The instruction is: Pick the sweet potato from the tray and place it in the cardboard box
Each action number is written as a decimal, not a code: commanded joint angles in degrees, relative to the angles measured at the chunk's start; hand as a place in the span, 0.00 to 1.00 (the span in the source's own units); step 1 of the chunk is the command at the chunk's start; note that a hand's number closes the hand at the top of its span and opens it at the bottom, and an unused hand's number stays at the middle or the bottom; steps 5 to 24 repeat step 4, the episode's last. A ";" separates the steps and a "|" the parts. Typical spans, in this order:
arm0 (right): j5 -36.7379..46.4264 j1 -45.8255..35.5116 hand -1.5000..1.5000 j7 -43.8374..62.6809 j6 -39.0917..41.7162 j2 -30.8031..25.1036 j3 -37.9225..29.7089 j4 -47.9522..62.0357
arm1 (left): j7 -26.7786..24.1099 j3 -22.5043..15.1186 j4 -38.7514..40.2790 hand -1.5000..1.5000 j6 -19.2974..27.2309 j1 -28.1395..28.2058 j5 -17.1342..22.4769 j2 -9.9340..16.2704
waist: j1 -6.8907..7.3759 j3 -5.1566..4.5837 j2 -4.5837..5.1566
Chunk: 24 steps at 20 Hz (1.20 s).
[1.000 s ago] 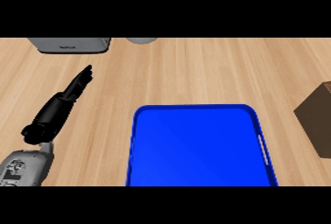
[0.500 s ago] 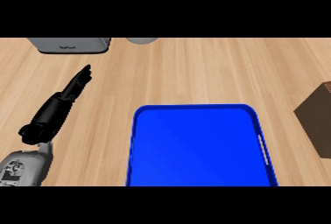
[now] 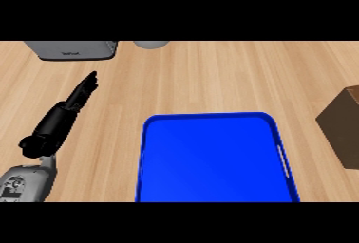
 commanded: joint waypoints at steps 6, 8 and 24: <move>-6.99 4.57 0.00 -7.98 -5.57 -0.41 -9.55 4.49 | 0.84 0.45 -1.02 0.50 -0.90 -0.59 -0.27 -0.09 | 0.90 -0.08 0.31; -6.99 4.57 0.00 -7.98 -5.57 -0.41 -9.55 4.49 | 0.84 0.45 -1.02 0.50 -0.90 -0.59 -0.27 -0.09 | 0.90 -0.08 0.31; -6.99 4.57 0.00 -7.98 -5.57 -0.41 -9.55 4.49 | 0.84 0.45 -1.02 0.50 -0.90 -0.59 -0.27 -0.09 | 0.90 -0.08 0.31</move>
